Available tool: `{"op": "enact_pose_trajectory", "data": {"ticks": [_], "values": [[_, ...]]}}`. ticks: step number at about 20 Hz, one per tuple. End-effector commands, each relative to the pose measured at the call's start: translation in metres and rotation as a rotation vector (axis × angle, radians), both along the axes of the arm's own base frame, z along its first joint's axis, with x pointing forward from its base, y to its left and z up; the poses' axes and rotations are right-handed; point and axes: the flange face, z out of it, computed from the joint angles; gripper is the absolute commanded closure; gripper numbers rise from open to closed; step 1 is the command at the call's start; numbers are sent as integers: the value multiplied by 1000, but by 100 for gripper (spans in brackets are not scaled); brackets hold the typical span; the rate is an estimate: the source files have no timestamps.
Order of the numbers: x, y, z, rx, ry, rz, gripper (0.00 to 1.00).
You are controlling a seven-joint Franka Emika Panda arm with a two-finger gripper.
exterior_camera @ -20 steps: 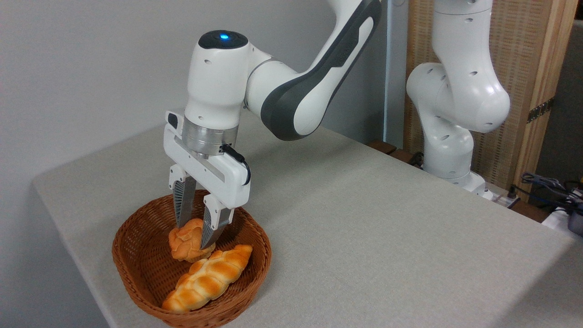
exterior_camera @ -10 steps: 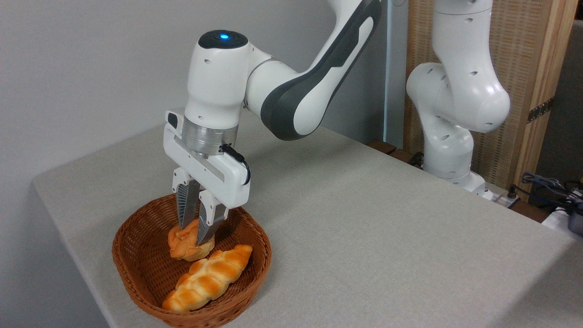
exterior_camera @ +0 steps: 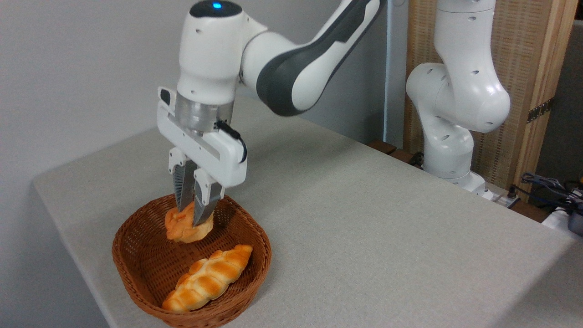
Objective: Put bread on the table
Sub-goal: 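Lift the held orange bun up out of the basket, then carry the bun away from the basket and lower it onto the table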
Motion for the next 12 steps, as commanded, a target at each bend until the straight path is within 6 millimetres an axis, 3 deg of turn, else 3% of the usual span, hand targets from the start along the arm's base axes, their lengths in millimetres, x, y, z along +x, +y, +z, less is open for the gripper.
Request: {"op": "enact_pose_trajectory", "data": {"ticks": [1, 4, 6, 9, 12], "values": [[-21, 23, 38, -4, 36, 6, 60], [-56, 38, 69, -7, 83, -70, 60], [-85, 50, 74, -11, 123, -143, 59], [-120, 46, 60, -15, 145, -205, 58], [-137, 19, 34, 7, 179, -300, 58]]}}
